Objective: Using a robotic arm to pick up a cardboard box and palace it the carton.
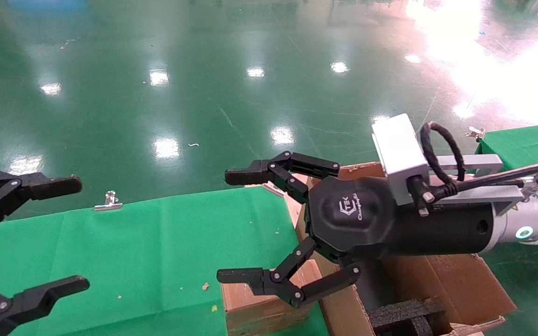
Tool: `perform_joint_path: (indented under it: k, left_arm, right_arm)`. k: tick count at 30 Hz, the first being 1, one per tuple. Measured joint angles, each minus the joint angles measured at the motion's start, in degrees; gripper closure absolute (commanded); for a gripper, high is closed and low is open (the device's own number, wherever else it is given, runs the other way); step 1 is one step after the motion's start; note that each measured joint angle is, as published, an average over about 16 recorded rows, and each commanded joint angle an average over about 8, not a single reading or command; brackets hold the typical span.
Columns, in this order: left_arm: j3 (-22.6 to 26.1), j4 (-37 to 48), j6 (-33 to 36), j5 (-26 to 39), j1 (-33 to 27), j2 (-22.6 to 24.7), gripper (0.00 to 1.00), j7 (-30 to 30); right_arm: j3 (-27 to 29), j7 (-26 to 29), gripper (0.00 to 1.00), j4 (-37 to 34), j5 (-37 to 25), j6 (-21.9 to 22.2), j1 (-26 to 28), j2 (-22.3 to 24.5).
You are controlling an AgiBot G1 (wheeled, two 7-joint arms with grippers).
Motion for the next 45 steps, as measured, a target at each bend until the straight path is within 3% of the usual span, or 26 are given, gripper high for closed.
perform_joint_path:
  k: [8, 14, 31, 45]
  left_arm:
    - [0.0, 0.0, 0.0, 0.0, 0.0, 0.0, 1.00, 0.0]
    - [0.0, 0.0, 0.0, 0.0, 0.0, 0.0, 1.00, 0.0]
    - [0.0, 0.0, 0.0, 0.0, 0.0, 0.0, 1.00, 0.0]
    - [0.0, 0.0, 0.0, 0.0, 0.0, 0.0, 1.00, 0.0]
  right_arm:
    - [-0.2, -0.1, 0.00, 0.0, -0.7, 0.0, 0.1, 0.2]
    - [-1.7, 0.2, 0.00, 0.4, -4.9, -0.2, 1.4, 0.8]
    - [-14.5, 2.7, 0.00, 0.7, -30.8, -3.7, 12.9, -2.1]
    - [-26.8, 1.5, 0.00, -0.8, -44.6, -4.4, 21.6, -9.3]
